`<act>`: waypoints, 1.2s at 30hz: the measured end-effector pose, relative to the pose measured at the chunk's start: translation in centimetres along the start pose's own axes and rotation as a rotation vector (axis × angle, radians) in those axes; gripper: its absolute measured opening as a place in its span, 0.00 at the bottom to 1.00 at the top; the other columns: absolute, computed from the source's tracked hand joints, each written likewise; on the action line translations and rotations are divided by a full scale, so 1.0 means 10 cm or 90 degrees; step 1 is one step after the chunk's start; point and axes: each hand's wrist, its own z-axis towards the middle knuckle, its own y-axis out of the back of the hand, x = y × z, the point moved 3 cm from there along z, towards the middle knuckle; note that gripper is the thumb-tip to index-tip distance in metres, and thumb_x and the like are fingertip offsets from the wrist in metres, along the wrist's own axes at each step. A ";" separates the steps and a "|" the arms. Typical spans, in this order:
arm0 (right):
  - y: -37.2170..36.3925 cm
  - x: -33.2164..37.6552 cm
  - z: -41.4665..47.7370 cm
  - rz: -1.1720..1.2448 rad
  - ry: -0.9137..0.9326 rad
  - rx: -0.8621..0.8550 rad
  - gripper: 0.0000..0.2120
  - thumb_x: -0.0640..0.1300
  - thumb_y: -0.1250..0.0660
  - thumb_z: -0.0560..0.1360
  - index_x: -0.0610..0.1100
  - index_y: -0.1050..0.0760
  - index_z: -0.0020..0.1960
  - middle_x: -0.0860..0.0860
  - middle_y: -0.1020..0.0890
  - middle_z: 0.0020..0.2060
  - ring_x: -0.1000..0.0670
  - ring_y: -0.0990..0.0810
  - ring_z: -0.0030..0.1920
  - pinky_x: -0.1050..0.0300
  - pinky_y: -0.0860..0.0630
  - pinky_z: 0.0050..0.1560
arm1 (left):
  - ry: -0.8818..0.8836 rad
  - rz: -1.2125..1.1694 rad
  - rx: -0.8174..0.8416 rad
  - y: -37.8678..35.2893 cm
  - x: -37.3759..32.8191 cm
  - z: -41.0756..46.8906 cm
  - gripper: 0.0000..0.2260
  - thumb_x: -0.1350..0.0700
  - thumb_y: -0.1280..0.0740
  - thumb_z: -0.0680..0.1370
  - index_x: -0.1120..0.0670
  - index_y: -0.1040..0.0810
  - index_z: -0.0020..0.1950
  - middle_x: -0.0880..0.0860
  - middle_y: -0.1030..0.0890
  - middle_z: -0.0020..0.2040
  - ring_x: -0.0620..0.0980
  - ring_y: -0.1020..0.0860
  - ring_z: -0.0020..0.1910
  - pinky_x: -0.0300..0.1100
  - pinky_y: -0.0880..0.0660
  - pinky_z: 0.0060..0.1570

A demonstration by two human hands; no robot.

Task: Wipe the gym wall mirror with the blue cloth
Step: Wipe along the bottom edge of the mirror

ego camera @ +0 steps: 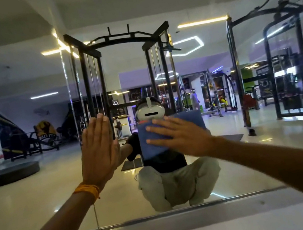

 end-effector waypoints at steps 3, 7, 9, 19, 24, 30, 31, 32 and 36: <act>0.27 -0.58 0.37 0.012 -0.285 -0.114 0.27 0.46 0.36 0.82 0.49 0.36 0.80 0.43 0.38 0.80 0.38 0.41 0.80 0.40 0.47 0.78 | -0.002 -0.001 0.002 0.00 -0.01 -0.01 0.30 0.47 0.49 0.85 0.59 0.50 0.84 0.58 0.51 0.85 0.57 0.53 0.84 0.59 0.52 0.81; -0.02 0.31 0.21 0.058 -0.317 -0.120 0.26 0.53 0.41 0.83 0.48 0.35 0.80 0.42 0.38 0.80 0.37 0.43 0.81 0.38 0.44 0.78 | 0.011 -0.009 -0.019 -0.04 -0.06 -0.03 0.30 0.47 0.49 0.85 0.57 0.53 0.84 0.58 0.51 0.85 0.58 0.52 0.84 0.59 0.53 0.81; -0.20 0.91 -0.20 0.058 -0.150 -0.032 0.31 0.53 0.36 0.82 0.51 0.40 0.82 0.45 0.42 0.82 0.40 0.47 0.82 0.40 0.46 0.79 | 0.010 -0.005 -0.018 -0.05 -0.06 -0.04 0.30 0.47 0.49 0.85 0.58 0.53 0.84 0.58 0.51 0.85 0.58 0.52 0.84 0.60 0.52 0.81; 0.18 -0.30 -0.41 0.022 -0.443 -0.182 0.31 0.42 0.29 0.78 0.44 0.35 0.79 0.39 0.36 0.79 0.36 0.41 0.80 0.42 0.48 0.79 | -0.030 0.000 -0.010 -0.17 -0.43 -0.06 0.30 0.49 0.45 0.84 0.61 0.48 0.83 0.60 0.49 0.84 0.58 0.51 0.84 0.63 0.49 0.80; 0.08 -0.05 -0.54 0.001 -0.144 -0.061 0.29 0.47 0.35 0.80 0.49 0.38 0.79 0.43 0.36 0.79 0.38 0.41 0.79 0.43 0.46 0.79 | -0.062 -0.009 -0.018 -0.25 -0.68 0.52 0.31 0.49 0.44 0.84 0.60 0.48 0.84 0.58 0.51 0.85 0.56 0.54 0.84 0.59 0.55 0.81; 0.60 -1.64 -0.32 0.054 -0.583 -0.231 0.26 0.48 0.43 0.83 0.44 0.37 0.80 0.39 0.38 0.79 0.36 0.42 0.80 0.34 0.42 0.78 | -0.061 0.028 -0.036 -0.13 -0.58 1.15 0.32 0.47 0.47 0.84 0.59 0.53 0.84 0.58 0.55 0.85 0.56 0.57 0.84 0.57 0.59 0.81; 0.59 -1.64 -0.25 0.054 -0.611 -0.236 0.26 0.49 0.44 0.84 0.44 0.38 0.80 0.39 0.38 0.80 0.37 0.43 0.80 0.36 0.44 0.79 | -0.058 0.031 -0.037 -0.12 -0.59 1.24 0.32 0.47 0.48 0.84 0.58 0.53 0.84 0.58 0.54 0.85 0.56 0.57 0.84 0.57 0.59 0.81; 0.53 -1.54 -0.17 0.039 -0.598 -0.232 0.26 0.50 0.44 0.84 0.45 0.39 0.81 0.39 0.39 0.80 0.37 0.44 0.81 0.35 0.44 0.79 | -0.051 0.032 -0.034 -0.13 -0.60 1.31 0.32 0.46 0.48 0.84 0.58 0.53 0.84 0.58 0.54 0.85 0.56 0.57 0.84 0.57 0.59 0.81; 0.28 -0.98 -0.20 0.013 -0.292 -0.100 0.26 0.52 0.45 0.84 0.48 0.40 0.81 0.41 0.39 0.81 0.37 0.44 0.81 0.36 0.44 0.78 | -0.017 0.025 -0.040 -0.18 -0.71 1.39 0.32 0.45 0.49 0.84 0.58 0.51 0.84 0.57 0.53 0.85 0.56 0.56 0.84 0.59 0.59 0.81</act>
